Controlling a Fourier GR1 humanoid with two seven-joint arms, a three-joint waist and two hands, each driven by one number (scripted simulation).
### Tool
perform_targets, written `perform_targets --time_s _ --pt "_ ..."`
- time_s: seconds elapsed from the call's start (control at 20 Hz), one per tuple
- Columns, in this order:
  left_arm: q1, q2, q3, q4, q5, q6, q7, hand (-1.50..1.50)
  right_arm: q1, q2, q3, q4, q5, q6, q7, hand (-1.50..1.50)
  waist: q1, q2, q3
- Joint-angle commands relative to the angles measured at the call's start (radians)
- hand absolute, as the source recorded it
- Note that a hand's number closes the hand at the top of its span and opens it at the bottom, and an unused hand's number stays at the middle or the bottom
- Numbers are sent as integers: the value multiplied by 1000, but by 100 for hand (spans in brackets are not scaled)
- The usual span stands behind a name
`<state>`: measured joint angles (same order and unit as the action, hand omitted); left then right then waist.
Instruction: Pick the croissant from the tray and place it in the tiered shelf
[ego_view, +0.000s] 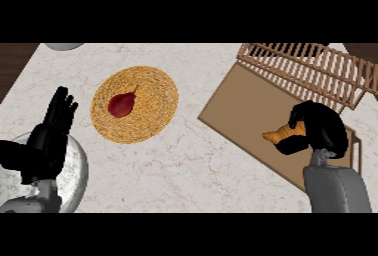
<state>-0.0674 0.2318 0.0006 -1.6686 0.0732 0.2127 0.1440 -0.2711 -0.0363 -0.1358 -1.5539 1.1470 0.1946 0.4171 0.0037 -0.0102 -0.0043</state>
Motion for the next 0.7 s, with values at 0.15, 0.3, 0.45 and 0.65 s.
perform_targets --time_s 0.15,0.3,0.45,0.65 --pt "-21 -1 -18 24 -16 -8 -5 0 -269 35 62 -152 -5 -182 536 150 22 -1 0" --pt "-20 -25 -29 39 -18 -6 -30 0 -376 36 163 -150 123 -184 767 150 20 5 0" --pt "-9 -20 -22 17 -16 -8 -13 0 -485 36 207 -114 200 -104 904 150 14 6 2" --pt "25 -14 -3 4 -5 -23 -34 0 -510 36 225 -111 210 -110 938 150 9 8 3"
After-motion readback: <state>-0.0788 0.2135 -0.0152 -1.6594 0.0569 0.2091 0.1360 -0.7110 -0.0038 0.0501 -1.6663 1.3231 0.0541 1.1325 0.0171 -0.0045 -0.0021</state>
